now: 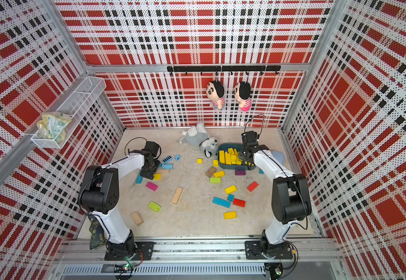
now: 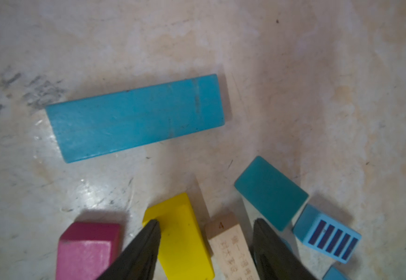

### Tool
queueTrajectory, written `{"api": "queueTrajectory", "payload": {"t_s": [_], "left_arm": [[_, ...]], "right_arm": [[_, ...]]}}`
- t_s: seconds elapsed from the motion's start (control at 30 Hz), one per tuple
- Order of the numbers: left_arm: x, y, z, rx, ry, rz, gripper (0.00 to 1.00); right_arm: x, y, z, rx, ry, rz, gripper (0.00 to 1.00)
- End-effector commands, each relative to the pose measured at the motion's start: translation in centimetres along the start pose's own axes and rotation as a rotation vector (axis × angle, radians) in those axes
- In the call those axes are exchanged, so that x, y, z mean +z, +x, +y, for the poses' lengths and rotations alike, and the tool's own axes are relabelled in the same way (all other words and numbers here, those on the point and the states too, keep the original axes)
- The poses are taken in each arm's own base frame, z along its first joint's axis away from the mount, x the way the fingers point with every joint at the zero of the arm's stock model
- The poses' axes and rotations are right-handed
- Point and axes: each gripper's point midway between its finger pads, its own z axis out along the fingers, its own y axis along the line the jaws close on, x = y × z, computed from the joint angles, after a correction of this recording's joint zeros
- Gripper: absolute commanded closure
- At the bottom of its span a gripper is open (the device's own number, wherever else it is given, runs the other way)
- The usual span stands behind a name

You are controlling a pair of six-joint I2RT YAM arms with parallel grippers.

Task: Pick out the yellow building blocks
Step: Pick up the building block from the center of the board.

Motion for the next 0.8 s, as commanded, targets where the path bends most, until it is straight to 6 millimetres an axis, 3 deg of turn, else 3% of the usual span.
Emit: {"api": "queueTrajectory", "payload": {"t_s": [0.0, 0.3, 0.57, 0.77], "left_arm": [[0.4, 0.3, 1.2, -0.042, -0.054, 0.029, 0.37], [0.7, 0.8, 2.5, -0.078, -0.079, 0.055, 0.38], [-0.8, -0.1, 2.0, -0.112, -0.05, 0.025, 0.35], [0.0, 0.6, 3.0, -0.107, -0.089, 0.041, 0.37]], "right_arm": [[-1.0, -0.4, -0.7, 0.019, 0.012, -0.021, 0.56], [-1.0, -0.5, -0.7, 0.017, 0.011, -0.022, 0.55], [-0.9, -0.3, -0.7, 0.012, 0.013, -0.018, 0.55], [-1.0, -0.2, -0.8, 0.012, 0.01, -0.019, 0.55]]}}
